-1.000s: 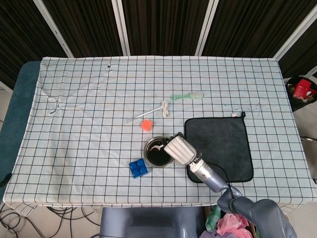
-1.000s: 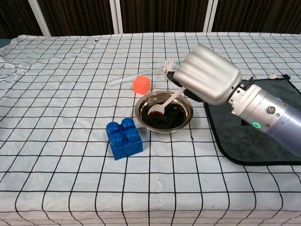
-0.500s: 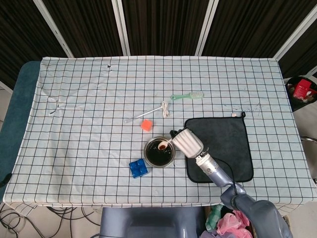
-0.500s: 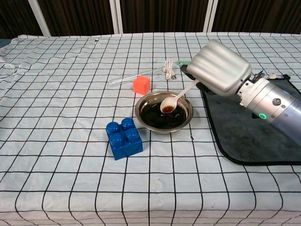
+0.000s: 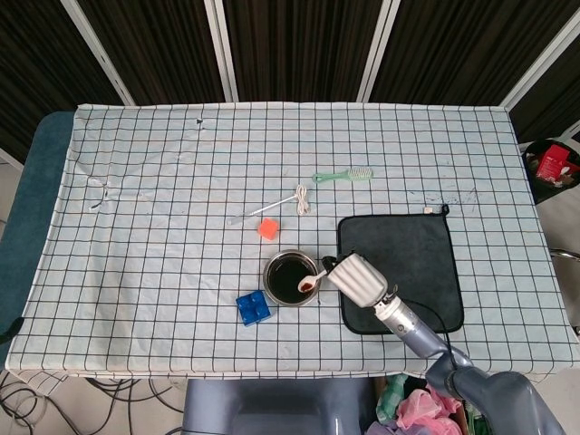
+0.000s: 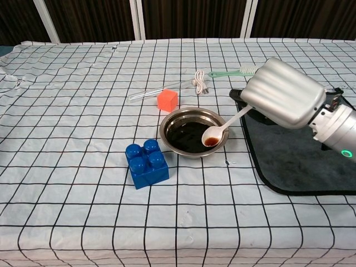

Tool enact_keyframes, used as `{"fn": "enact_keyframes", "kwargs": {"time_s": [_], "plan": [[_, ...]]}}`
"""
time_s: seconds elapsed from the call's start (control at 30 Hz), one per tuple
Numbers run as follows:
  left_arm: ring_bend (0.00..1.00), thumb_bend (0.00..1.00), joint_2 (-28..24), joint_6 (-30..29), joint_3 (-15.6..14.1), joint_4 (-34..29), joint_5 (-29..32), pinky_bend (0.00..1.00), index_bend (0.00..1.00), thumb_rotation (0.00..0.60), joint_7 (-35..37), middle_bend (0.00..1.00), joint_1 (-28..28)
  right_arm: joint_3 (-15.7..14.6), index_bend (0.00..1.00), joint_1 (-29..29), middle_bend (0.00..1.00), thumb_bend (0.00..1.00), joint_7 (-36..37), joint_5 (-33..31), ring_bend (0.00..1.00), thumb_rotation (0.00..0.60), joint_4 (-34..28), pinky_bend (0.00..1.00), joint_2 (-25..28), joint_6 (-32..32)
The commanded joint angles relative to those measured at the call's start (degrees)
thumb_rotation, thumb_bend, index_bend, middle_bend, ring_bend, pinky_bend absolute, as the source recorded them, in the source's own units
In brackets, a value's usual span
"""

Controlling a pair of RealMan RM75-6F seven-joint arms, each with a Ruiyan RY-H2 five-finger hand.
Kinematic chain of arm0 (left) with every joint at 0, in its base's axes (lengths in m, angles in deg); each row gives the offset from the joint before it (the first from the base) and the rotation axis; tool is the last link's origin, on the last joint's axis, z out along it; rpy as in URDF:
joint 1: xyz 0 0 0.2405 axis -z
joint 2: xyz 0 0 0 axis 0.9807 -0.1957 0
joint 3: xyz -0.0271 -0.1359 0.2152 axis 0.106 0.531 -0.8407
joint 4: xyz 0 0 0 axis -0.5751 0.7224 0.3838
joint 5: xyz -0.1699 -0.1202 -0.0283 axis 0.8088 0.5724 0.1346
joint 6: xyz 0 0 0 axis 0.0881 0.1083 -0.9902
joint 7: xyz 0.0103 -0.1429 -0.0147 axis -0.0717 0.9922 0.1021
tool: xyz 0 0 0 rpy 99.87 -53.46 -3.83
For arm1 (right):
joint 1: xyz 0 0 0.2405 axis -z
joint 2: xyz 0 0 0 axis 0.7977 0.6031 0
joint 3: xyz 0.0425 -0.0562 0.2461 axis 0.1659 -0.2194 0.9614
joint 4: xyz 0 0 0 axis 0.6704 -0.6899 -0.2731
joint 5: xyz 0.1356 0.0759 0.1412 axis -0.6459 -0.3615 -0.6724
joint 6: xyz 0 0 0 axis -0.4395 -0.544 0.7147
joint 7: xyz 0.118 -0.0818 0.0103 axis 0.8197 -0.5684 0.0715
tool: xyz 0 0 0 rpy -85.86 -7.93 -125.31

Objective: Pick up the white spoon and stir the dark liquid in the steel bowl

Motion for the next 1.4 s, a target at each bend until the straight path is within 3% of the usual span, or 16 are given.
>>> {"fn": "enact_keyframes", "kwargs": {"time_s": [0.03,0.3,0.53,0.73,1.1,1.4], "plan": [[0.00,0.20,0.05,-0.03,-0.01,-0.01,-0.04,0.00,0.09,0.600,-0.11,0.01,0.00,-0.74,0.74,0.87,0.87,0.39,-1.23,0.84,0.98,0.600,-3.28,1.00,1.50,-1.02],[0.00,0.20,0.12,0.08,-0.12,-0.03,-0.21,0.00,0.09,0.600,-0.23,0.01,0.06,0.81,0.74,-0.21,0.87,0.39,-3.61,1.01,0.98,0.600,-9.82,1.00,2.15,-0.30],[0.00,0.20,0.05,-0.01,-0.10,0.04,-0.23,0.00,0.09,0.600,0.03,0.01,0.01,3.16,0.71,-1.82,0.87,0.37,-5.31,0.02,0.98,0.600,-11.01,1.00,0.81,1.95],[0.00,0.20,-0.05,-0.03,0.08,0.16,0.00,0.00,0.09,0.600,0.37,0.01,0.00,5.38,0.60,-2.64,0.87,0.32,-5.24,-2.33,0.98,0.600,-10.89,1.00,-0.50,4.53],[0.00,0.20,0.05,0.22,0.14,0.21,0.20,0.00,0.09,0.600,0.11,0.01,0.17,5.85,0.28,-2.33,0.87,0.29,-7.02,-4.15,0.98,0.600,-13.57,1.00,0.00,7.65],[0.00,0.20,0.16,-0.07,0.25,0.43,-0.01,0.00,0.09,0.600,0.39,0.01,0.14,9.51,0.18,-1.75,0.80,0.27,-8.65,-7.11,0.95,0.600,-18.74,1.00,3.74,7.10]]}}
